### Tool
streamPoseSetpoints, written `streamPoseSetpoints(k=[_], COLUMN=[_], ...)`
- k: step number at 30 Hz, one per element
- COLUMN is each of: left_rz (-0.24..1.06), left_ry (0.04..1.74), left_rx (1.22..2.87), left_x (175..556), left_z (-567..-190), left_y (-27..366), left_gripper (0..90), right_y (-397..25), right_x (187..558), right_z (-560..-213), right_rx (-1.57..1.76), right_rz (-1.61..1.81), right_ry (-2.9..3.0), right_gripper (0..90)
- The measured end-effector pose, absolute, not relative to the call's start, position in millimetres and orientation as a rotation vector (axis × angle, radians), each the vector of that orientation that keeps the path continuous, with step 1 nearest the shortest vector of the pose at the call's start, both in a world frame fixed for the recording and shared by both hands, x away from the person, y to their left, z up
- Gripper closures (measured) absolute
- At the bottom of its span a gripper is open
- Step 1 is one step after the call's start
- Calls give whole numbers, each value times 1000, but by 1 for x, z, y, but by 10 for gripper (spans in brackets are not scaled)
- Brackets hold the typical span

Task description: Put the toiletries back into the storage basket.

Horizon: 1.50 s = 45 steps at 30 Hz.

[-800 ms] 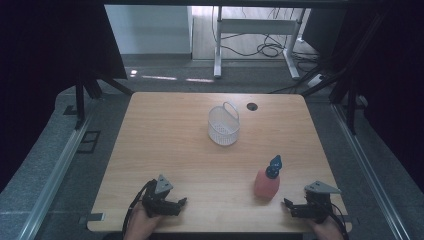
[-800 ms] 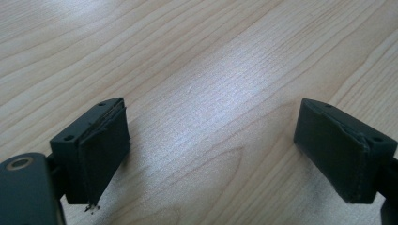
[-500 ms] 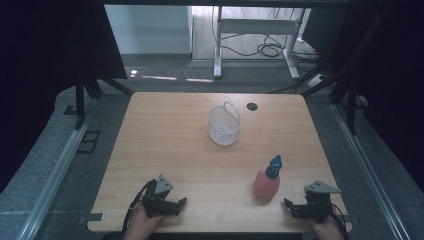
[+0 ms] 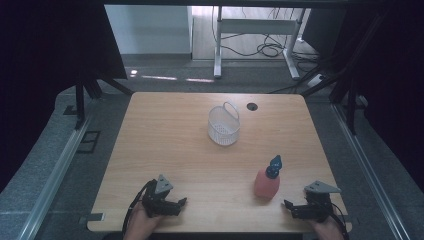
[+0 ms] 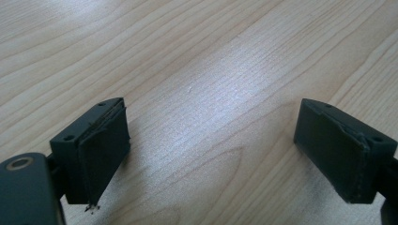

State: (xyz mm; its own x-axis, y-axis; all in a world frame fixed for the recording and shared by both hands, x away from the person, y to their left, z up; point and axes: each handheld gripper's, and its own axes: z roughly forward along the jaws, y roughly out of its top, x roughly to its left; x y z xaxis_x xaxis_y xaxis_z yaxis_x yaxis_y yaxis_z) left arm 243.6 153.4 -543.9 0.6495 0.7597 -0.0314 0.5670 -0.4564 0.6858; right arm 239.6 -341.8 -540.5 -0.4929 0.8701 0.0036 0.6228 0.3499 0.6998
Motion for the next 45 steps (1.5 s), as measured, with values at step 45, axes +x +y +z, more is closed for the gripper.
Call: streamPoseSetpoints(k=[45], left_rz=[367], left_ry=[1024], left_rx=[2189], left_x=[244], left_z=[-544], left_y=[154], left_gripper=[104], right_y=[-321], right_x=[225], right_z=[-508], right_rx=[1211], right_rz=[1099], right_ry=[2293], right_gripper=[5])
